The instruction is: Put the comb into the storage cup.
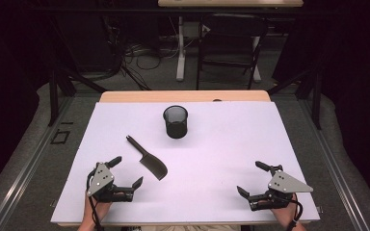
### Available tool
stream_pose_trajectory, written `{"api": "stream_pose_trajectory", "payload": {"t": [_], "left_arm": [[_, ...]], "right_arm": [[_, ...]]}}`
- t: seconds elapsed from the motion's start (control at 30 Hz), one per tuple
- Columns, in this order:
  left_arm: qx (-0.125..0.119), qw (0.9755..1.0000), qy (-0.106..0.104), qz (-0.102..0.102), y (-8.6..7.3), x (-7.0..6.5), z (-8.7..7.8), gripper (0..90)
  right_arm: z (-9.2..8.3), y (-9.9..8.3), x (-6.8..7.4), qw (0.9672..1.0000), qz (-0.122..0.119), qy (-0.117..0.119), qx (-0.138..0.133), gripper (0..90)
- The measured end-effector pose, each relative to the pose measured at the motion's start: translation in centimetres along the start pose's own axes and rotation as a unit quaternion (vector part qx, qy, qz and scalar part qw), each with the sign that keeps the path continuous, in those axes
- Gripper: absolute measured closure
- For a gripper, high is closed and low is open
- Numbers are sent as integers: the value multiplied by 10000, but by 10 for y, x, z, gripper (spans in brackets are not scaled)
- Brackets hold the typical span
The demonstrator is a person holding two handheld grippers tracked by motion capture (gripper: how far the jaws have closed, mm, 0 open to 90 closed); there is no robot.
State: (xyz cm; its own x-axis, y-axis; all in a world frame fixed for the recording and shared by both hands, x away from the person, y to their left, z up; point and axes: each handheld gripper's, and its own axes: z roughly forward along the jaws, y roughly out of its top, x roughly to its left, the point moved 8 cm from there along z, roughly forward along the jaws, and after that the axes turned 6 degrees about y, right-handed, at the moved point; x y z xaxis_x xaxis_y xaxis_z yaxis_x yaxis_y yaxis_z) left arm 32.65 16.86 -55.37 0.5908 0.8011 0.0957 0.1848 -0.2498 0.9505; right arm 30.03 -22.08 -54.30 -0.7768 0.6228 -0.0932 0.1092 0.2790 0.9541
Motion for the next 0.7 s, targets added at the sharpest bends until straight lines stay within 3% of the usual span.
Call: {"api": "stream_pose_trajectory", "payload": {"t": [0.33, 0.5, 0.7], "left_arm": [[155, 9999, 64, -28, 6, 8, 9, 3], [376, 9990, 237, -70, 6, 16, 20, 2], [423, 9989, 184, -71, 9, 17, 30, 1]], "right_arm": [[1, 0, 1, 10000, -7, 0, 23, 0], [3, -1, 0, 10000, 18, 22, 61, 0], [4, -2, 1, 10000, 13, 31, 81, 0]]}}
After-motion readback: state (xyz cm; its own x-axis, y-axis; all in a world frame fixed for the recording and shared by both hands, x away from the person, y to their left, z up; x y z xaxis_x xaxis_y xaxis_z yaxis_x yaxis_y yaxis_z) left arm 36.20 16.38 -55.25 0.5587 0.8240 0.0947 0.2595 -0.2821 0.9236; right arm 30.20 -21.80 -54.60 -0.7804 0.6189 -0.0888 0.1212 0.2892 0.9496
